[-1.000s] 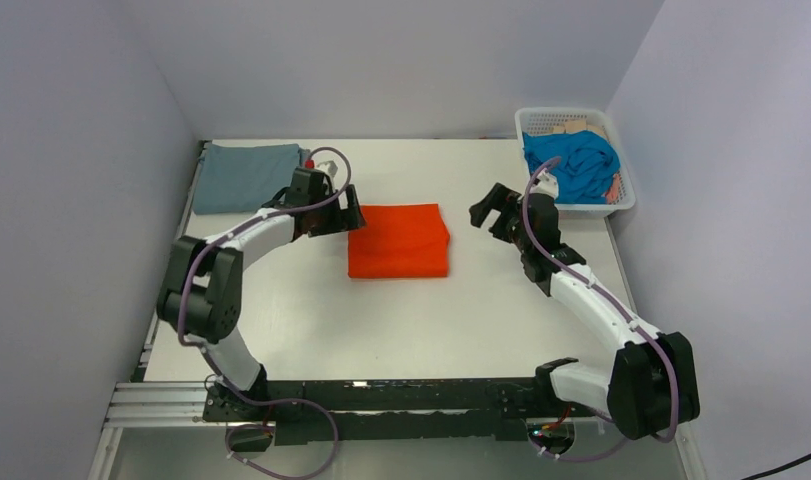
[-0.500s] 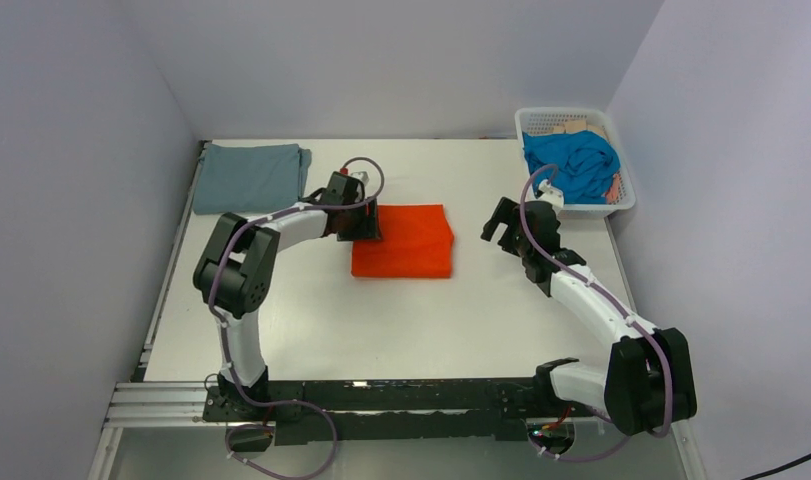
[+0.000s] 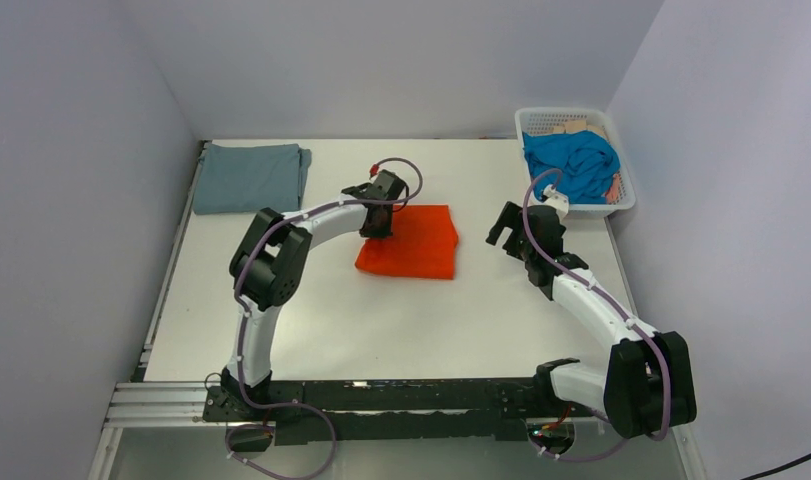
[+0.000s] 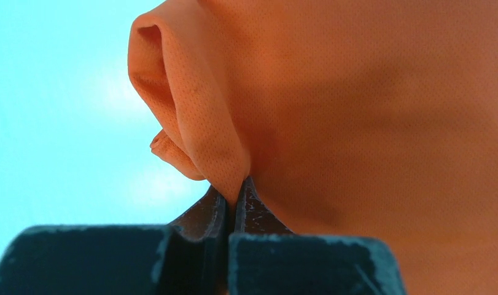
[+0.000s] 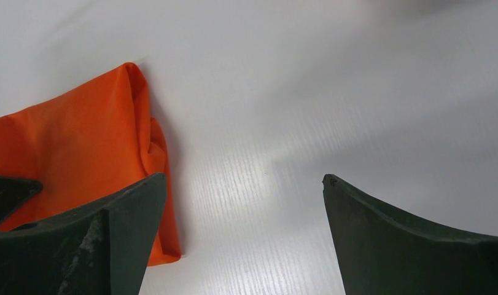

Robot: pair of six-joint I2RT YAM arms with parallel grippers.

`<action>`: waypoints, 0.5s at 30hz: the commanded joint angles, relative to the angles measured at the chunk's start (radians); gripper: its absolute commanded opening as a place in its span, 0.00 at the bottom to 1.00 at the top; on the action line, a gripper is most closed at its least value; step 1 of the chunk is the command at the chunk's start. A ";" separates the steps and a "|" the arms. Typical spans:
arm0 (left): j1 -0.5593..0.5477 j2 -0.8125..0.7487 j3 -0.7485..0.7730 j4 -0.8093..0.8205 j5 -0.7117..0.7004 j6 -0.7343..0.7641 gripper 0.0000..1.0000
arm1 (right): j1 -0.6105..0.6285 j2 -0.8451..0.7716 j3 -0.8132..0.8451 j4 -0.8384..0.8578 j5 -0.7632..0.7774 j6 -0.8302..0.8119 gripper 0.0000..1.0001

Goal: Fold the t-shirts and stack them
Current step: Put the neatly folded tshirt into the corner of the board with the left arm

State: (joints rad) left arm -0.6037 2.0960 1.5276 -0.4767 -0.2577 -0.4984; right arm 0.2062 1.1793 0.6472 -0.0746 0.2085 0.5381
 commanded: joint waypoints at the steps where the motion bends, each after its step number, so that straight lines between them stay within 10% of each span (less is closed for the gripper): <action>1: 0.009 0.024 0.059 -0.154 -0.250 0.110 0.00 | -0.009 -0.023 0.000 0.036 0.021 -0.024 1.00; 15: 0.174 -0.153 -0.002 0.330 -0.389 0.808 0.00 | -0.012 -0.042 0.002 0.019 0.063 -0.051 1.00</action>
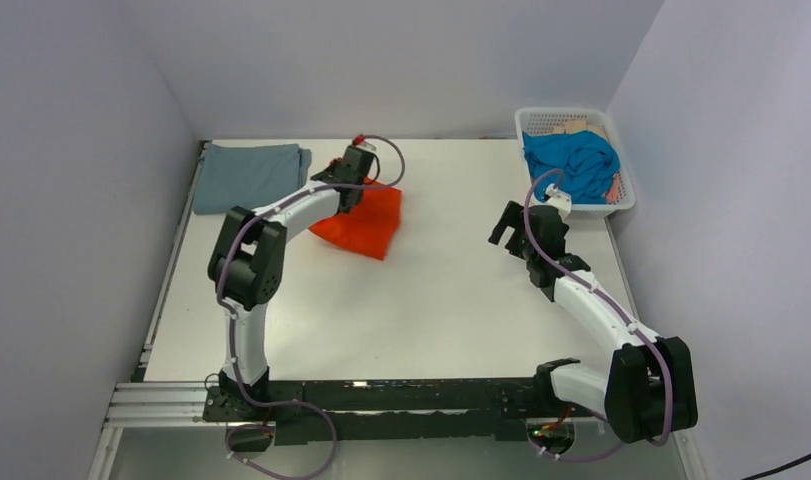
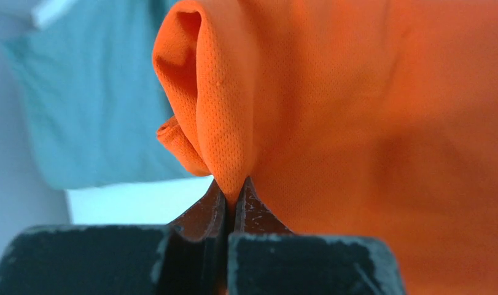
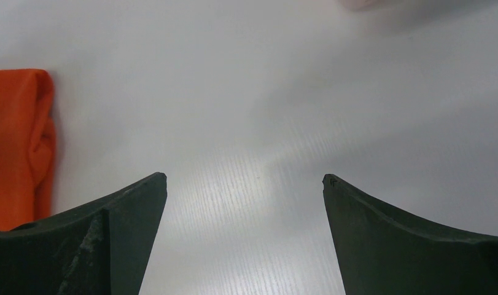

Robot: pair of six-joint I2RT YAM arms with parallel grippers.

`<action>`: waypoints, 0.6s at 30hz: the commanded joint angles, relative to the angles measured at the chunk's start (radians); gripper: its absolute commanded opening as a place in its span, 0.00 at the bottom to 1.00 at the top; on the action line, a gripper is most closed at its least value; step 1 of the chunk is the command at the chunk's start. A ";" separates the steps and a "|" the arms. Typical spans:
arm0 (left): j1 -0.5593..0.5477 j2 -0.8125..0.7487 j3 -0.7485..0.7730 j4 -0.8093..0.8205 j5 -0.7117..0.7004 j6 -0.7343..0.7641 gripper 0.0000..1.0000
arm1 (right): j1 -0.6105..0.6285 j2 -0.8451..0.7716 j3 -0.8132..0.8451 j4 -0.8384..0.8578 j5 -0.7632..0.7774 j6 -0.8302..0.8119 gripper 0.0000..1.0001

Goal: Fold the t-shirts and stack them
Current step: Put the neatly folded tshirt into the corner of the board with the left arm

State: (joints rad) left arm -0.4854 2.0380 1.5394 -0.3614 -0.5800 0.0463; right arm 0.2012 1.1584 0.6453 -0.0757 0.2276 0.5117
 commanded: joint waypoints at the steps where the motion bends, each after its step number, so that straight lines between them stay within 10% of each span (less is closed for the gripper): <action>1: 0.078 -0.096 -0.006 0.221 -0.054 0.285 0.00 | -0.007 -0.016 0.004 0.019 0.049 -0.026 1.00; 18: 0.302 -0.125 0.126 0.273 0.070 0.413 0.00 | -0.008 0.091 0.045 0.001 0.089 -0.038 1.00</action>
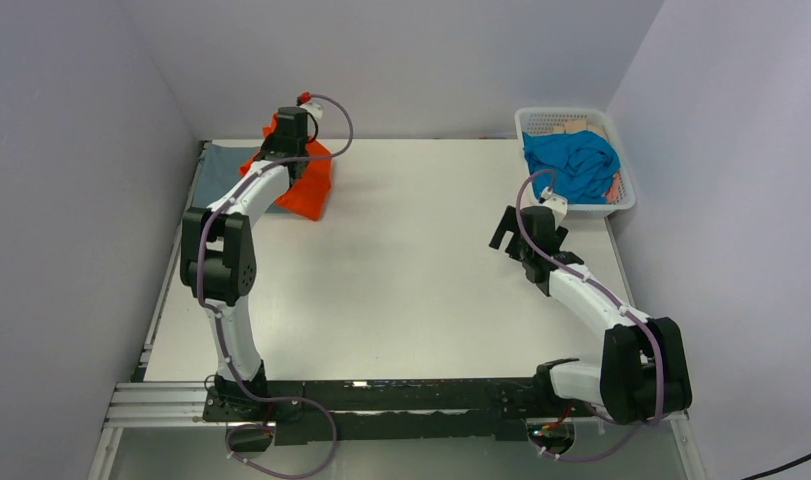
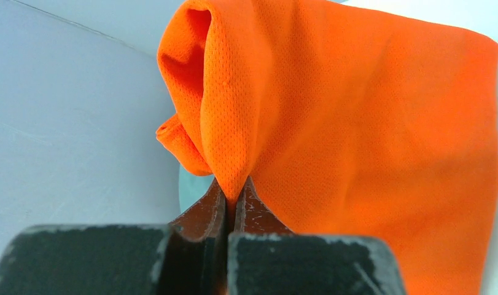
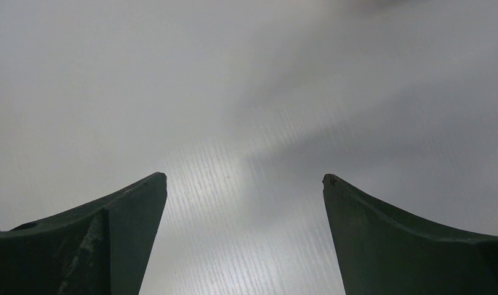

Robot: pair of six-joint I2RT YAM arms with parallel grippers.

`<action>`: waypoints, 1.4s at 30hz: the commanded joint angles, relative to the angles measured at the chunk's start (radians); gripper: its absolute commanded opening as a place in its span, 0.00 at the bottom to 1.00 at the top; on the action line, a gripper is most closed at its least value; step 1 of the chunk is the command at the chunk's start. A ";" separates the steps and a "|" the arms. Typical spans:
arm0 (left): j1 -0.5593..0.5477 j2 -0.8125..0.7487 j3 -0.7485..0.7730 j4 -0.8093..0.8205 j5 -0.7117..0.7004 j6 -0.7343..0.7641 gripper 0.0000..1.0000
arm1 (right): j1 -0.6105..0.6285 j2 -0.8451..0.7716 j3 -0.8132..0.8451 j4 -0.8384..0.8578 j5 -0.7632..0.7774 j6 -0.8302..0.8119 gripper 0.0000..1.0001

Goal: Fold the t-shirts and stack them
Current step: Put the neatly folded tshirt into the corner of the board with the left arm

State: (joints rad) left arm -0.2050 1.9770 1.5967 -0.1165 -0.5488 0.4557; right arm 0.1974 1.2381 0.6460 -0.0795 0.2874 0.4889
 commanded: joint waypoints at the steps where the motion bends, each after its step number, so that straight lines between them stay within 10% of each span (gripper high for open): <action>1: 0.027 -0.070 0.075 0.025 0.040 -0.005 0.00 | -0.006 0.013 0.044 0.004 0.029 -0.016 1.00; 18: 0.168 -0.095 0.080 -0.043 0.215 -0.118 0.00 | -0.006 -0.009 0.036 0.001 0.050 -0.012 1.00; 32: 0.331 0.169 0.317 -0.140 0.277 -0.131 0.00 | -0.008 0.012 0.054 -0.017 0.036 -0.004 1.00; 33: 0.336 0.173 0.318 -0.140 0.278 -0.136 0.04 | -0.008 0.013 0.055 -0.018 0.036 -0.001 1.00; 37: 0.349 0.196 0.354 -0.169 0.239 -0.196 0.97 | -0.007 0.006 0.059 -0.023 0.039 0.002 1.00; 42: 0.351 0.131 0.374 -0.215 0.180 -0.312 0.99 | -0.008 -0.015 0.061 -0.039 0.047 0.010 1.00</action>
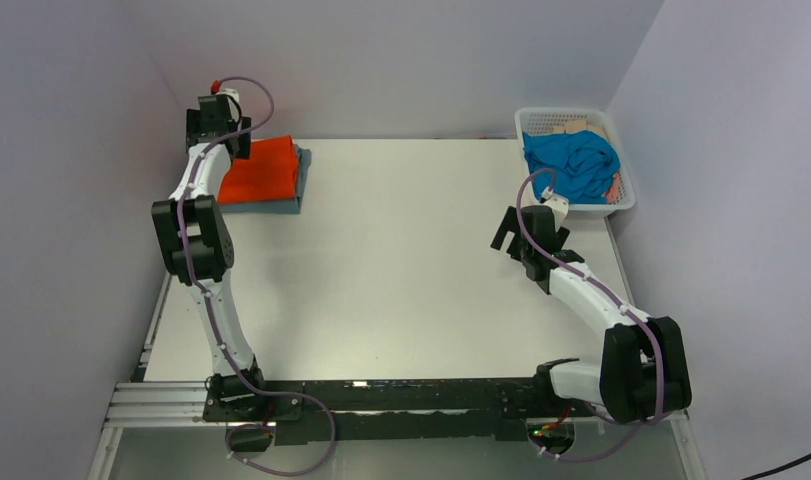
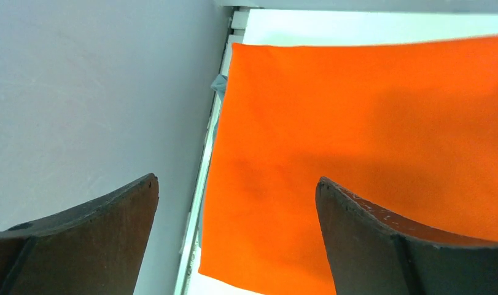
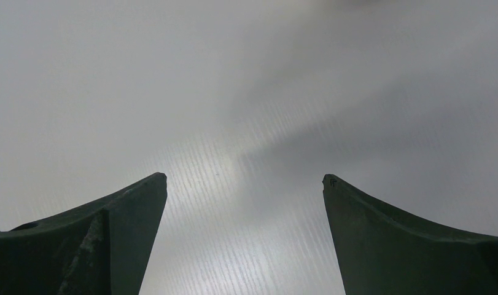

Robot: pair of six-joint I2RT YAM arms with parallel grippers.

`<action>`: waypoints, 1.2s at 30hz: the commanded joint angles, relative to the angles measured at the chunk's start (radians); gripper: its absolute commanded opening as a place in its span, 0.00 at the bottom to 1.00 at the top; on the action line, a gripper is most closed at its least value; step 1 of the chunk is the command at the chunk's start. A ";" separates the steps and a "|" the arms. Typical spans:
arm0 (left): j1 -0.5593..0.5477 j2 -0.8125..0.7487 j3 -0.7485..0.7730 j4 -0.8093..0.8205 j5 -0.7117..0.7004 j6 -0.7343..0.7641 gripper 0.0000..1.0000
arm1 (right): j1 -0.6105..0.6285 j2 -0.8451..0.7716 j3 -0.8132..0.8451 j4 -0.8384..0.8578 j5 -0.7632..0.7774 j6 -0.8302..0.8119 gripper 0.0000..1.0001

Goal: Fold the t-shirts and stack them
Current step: Put the neatly folded tshirt into the corner of the board with the left arm, then reset both arms

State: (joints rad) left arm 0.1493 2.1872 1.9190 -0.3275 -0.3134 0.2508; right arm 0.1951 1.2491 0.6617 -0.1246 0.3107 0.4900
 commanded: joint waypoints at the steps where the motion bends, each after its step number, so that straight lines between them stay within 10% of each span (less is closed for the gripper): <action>1: -0.005 -0.102 0.042 -0.010 -0.061 -0.130 0.99 | -0.006 -0.035 0.042 0.003 0.022 0.010 1.00; 12: -0.055 -0.659 -0.530 0.162 0.338 -0.582 0.99 | -0.006 -0.177 -0.022 -0.022 0.006 0.023 1.00; 24: -0.342 -1.245 -1.297 0.294 0.247 -0.710 0.99 | -0.005 -0.344 -0.109 0.011 0.012 0.011 1.00; 36: -0.356 -1.463 -1.415 0.261 0.130 -0.685 0.99 | -0.006 -0.412 -0.153 0.049 0.026 0.030 1.00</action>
State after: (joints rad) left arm -0.2054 0.7441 0.4866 -0.0853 -0.1482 -0.4294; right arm 0.1947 0.8631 0.5114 -0.1291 0.3138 0.5091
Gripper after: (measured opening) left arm 0.994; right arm 0.997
